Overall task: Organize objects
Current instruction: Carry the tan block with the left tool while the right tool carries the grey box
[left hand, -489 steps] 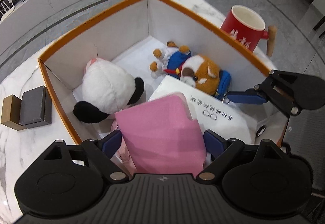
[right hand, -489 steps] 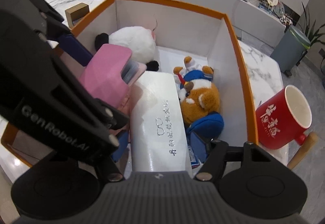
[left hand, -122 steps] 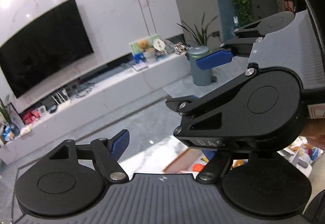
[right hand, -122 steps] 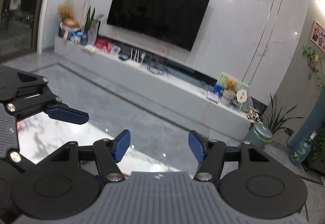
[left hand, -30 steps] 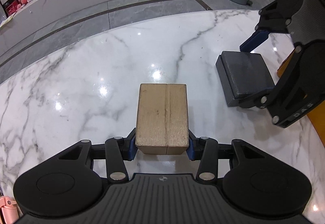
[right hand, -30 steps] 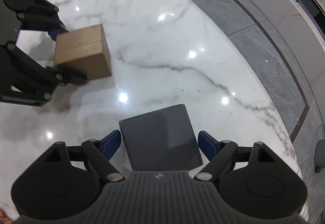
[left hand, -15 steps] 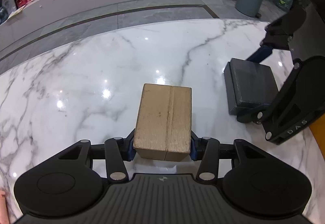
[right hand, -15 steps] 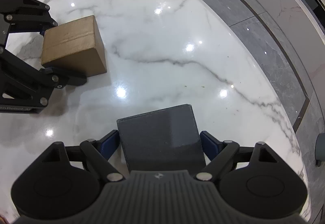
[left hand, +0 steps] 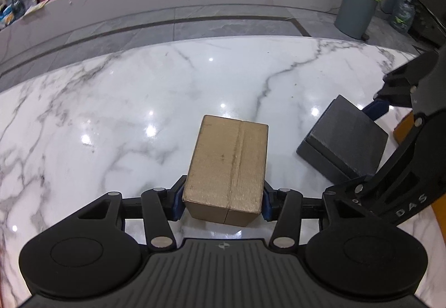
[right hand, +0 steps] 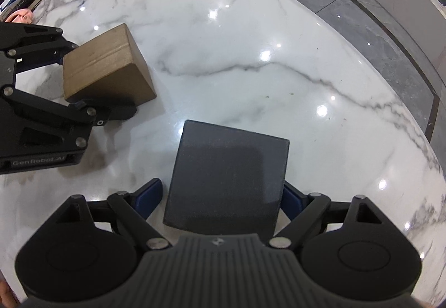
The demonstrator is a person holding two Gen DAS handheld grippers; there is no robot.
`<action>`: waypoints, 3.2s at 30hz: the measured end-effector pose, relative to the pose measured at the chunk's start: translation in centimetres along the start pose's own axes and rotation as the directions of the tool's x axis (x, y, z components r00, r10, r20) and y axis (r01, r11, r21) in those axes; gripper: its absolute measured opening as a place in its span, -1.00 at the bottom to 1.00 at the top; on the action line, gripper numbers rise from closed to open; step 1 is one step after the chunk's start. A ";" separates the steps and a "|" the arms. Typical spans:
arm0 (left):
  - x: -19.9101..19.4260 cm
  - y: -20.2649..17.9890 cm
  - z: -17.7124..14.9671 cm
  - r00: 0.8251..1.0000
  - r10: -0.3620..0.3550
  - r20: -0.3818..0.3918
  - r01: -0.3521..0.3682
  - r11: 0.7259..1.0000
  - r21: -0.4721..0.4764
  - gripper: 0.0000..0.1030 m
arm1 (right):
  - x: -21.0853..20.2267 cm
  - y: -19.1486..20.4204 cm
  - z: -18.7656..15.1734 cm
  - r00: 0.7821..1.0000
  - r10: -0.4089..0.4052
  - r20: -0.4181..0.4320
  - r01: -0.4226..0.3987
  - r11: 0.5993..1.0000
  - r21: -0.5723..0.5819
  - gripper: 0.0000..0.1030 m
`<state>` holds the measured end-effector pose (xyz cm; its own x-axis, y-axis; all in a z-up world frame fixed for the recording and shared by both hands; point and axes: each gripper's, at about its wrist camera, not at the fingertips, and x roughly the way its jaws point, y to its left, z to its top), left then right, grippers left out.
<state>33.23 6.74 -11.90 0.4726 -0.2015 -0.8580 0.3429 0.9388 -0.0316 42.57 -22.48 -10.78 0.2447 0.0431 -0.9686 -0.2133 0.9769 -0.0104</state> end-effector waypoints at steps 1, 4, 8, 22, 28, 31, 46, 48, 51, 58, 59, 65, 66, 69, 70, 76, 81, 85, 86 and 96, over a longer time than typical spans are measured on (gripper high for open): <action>0.0 0.0 0.0 1.000 0.006 -0.003 -0.006 1.000 -0.005 0.12 | -0.1 -0.1 0.0 1.000 -0.002 0.006 0.002 1.000 0.012 0.71; 0.0 0.0 -0.2 1.000 0.012 0.007 -0.012 1.000 -0.010 0.06 | 0.1 0.2 0.1 0.999 -0.013 0.036 0.011 0.998 0.056 0.73; -0.1 -0.2 -0.7 0.999 0.028 0.026 -0.028 1.000 0.002 0.04 | -0.1 0.6 -0.1 0.996 -0.025 0.082 0.017 0.996 0.092 0.74; -0.8 -0.3 -1.8 0.998 0.031 0.053 -0.032 0.999 0.008 0.02 | -0.6 2.4 -1.4 0.984 -0.023 0.175 0.011 0.998 0.068 0.48; -0.8 0.2 -1.9 0.997 0.006 0.073 -0.004 1.000 -0.024 0.02 | -0.7 2.4 -1.9 0.979 -0.016 0.203 0.000 0.997 0.077 0.48; -0.9 0.4 -2.0 0.997 0.004 0.073 -0.001 0.999 -0.040 0.02 | -0.8 2.3 -1.9 0.978 -0.018 0.208 -0.005 0.994 0.108 0.48; -2.2 -1.4 -1.1 0.996 0.083 -0.041 -0.083 0.996 -0.009 0.01 | -1.8 3.8 -2.7 0.979 -0.050 0.197 0.025 0.992 0.127 0.47; -3.1 -1.6 -0.8 0.996 0.085 -0.034 -0.085 0.996 -0.010 0.01 | -2.6 3.9 -2.9 0.977 -0.049 0.207 0.022 0.991 0.129 0.47; -4.7 -2.1 -0.2 0.995 0.097 -0.020 -0.097 0.995 0.005 0.01 | -4.2 4.0 -3.0 0.974 -0.062 0.219 0.034 0.991 0.127 0.47; -9.0 -3.2 0.9 0.993 0.118 0.027 -0.119 0.992 0.034 0.01 | -8.8 4.1 -3.3 0.959 -0.099 0.265 0.061 0.987 0.147 0.47; -9.6 -3.5 1.1 0.992 0.123 0.035 -0.124 0.992 0.036 0.01 | -9.5 4.2 -3.4 0.957 -0.101 0.273 0.062 0.987 0.150 0.47; -13.4 -4.9 2.1 0.989 0.115 0.094 -0.121 0.991 0.057 0.01 | -14.3 4.5 -4.2 0.937 -0.135 0.322 0.087 0.983 0.159 0.47; -14.1 -5.2 2.2 0.988 0.111 0.105 -0.118 0.991 0.062 0.01 | -15.2 4.5 -4.4 0.933 -0.143 0.330 0.094 0.983 0.159 0.47; -16.1 -6.0 2.7 0.984 0.108 0.139 -0.118 0.991 0.069 0.01 | -17.5 4.6 -4.9 0.922 -0.159 0.352 0.106 0.980 0.166 0.47; -16.8 -6.3 2.9 0.983 0.109 0.149 -0.121 0.990 0.076 0.01 | -18.4 4.6 -5.1 0.918 -0.164 0.360 0.110 0.980 0.167 0.47; -20.1 -7.9 3.4 0.974 0.103 0.203 -0.124 0.988 0.095 0.01 | -23.0 5.3 -6.5 0.894 -0.193 0.404 0.135 0.976 0.168 0.47; -22.8 -9.7 4.2 0.962 0.093 0.255 -0.124 0.986 0.110 0.01 | -27.1 6.0 -8.3 0.868 -0.223 0.443 0.163 0.972 0.169 0.47; -25.0 -11.4 4.6 0.951 0.085 0.298 -0.128 0.983 0.130 0.01 | -30.5 6.3 -9.8 0.845 -0.252 0.472 0.187 0.965 0.182 0.47; -25.4 -12.0 4.7 0.948 0.084 0.307 -0.131 0.982 0.135 0.00 | -31.3 6.2 -10.3 0.839 -0.259 0.478 0.191 0.964 0.187 0.47; -29.4 -17.2 6.0 0.917 0.019 0.398 -0.103 0.976 0.191 0.01 | -39.7 5.5 -15.6 0.776 -0.353 0.522 0.262 0.934 0.243 0.47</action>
<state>18.26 -5.15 16.96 0.7630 -0.2781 -0.5835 0.4413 0.8837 0.1559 16.92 -22.03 23.70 0.7593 -0.2026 -0.6184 0.0951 0.9746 -0.2026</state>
